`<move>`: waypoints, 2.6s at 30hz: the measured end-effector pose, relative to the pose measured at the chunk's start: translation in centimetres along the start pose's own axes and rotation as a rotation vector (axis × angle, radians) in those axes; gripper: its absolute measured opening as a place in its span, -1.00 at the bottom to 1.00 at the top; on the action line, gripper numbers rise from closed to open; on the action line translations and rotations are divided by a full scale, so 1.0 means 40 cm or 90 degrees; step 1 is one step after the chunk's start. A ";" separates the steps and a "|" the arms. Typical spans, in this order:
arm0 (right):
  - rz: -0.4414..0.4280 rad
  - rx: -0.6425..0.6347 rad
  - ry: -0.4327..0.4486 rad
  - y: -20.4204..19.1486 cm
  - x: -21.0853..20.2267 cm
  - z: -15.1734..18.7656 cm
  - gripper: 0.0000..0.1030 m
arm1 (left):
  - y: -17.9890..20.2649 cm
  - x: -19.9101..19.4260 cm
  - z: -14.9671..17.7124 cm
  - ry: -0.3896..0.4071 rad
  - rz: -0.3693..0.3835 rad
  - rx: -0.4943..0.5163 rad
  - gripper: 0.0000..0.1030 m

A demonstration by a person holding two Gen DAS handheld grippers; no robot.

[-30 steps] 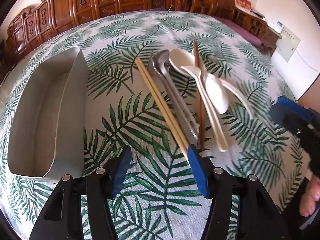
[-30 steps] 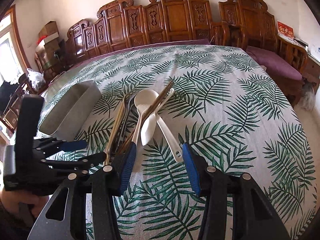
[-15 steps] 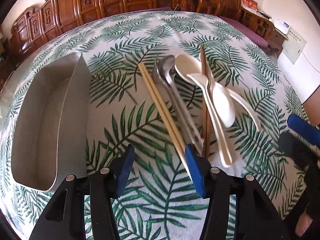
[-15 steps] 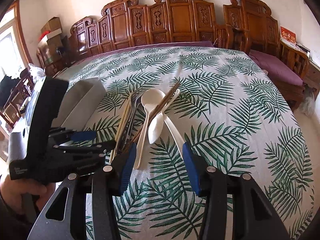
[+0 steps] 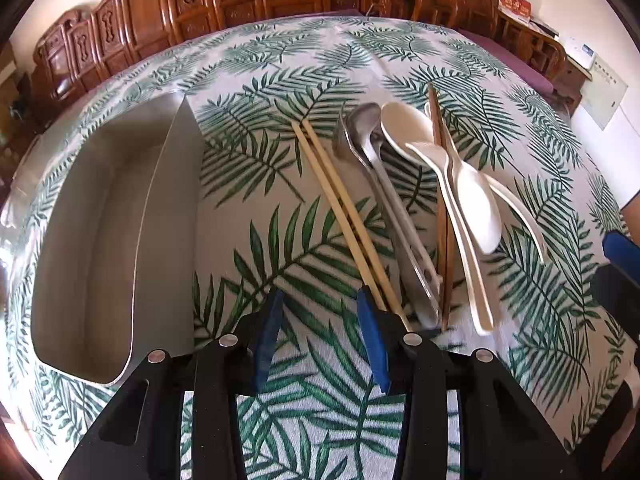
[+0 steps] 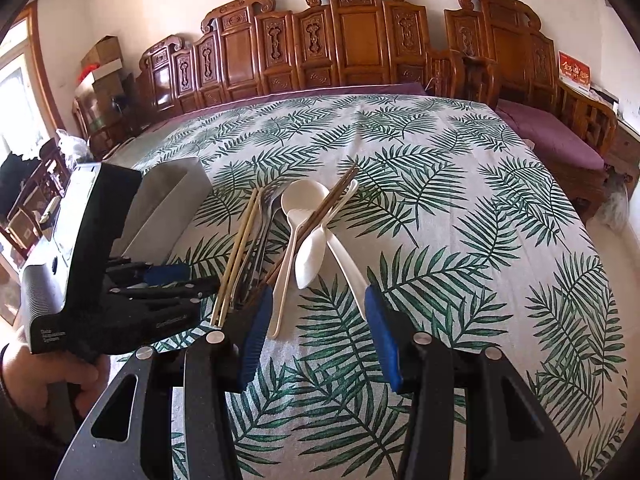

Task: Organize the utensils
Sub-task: 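Reach the left tool into the utensil pile and grasp a wooden chopstick, then grasp a second wooden chopstick from the pile with the right tool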

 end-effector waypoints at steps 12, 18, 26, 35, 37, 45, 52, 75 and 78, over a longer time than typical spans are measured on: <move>0.001 0.009 0.003 0.007 -0.008 -0.007 -0.02 | 0.020 -0.002 -0.022 -0.004 0.038 -0.007 -0.22; -0.003 0.014 0.003 0.011 -0.007 -0.009 -0.02 | 0.028 0.024 -0.058 -0.024 -0.011 0.007 -0.16; -0.002 0.012 0.006 0.008 -0.012 -0.007 -0.02 | 0.005 0.017 -0.043 -0.031 0.010 0.005 -0.78; -0.020 -0.021 0.001 -0.040 -0.004 -0.014 -0.02 | -0.055 -0.041 0.013 0.009 0.046 0.006 -0.92; -0.042 -0.027 -0.005 -0.059 0.011 -0.020 -0.05 | -0.077 -0.060 0.022 0.023 0.068 0.001 -0.92; -0.103 -0.067 -0.029 -0.155 0.098 -0.065 -0.47 | -0.106 -0.124 0.023 0.067 0.120 0.001 -0.92; -0.116 -0.088 -0.086 -0.221 0.207 -0.095 -0.56 | -0.137 -0.156 0.020 0.081 0.146 -0.010 -0.92; 0.053 -0.127 -0.156 -0.273 0.302 -0.105 -0.89 | -0.302 -0.228 0.006 0.123 0.149 -0.041 -0.92; 0.042 -0.124 -0.132 -0.286 0.262 -0.122 -0.89 | -0.323 -0.222 0.005 0.117 0.147 -0.047 -0.92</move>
Point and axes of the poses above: each gripper's, at about its wrist camera, not at the fingertips, and x roughly the way its jaws point, y to its right, z to its underside, the point moved 4 cm from there along x, roughly the way its jaws point, and after that the axes turned 5 degrees about -y, right-handed, at the moved point
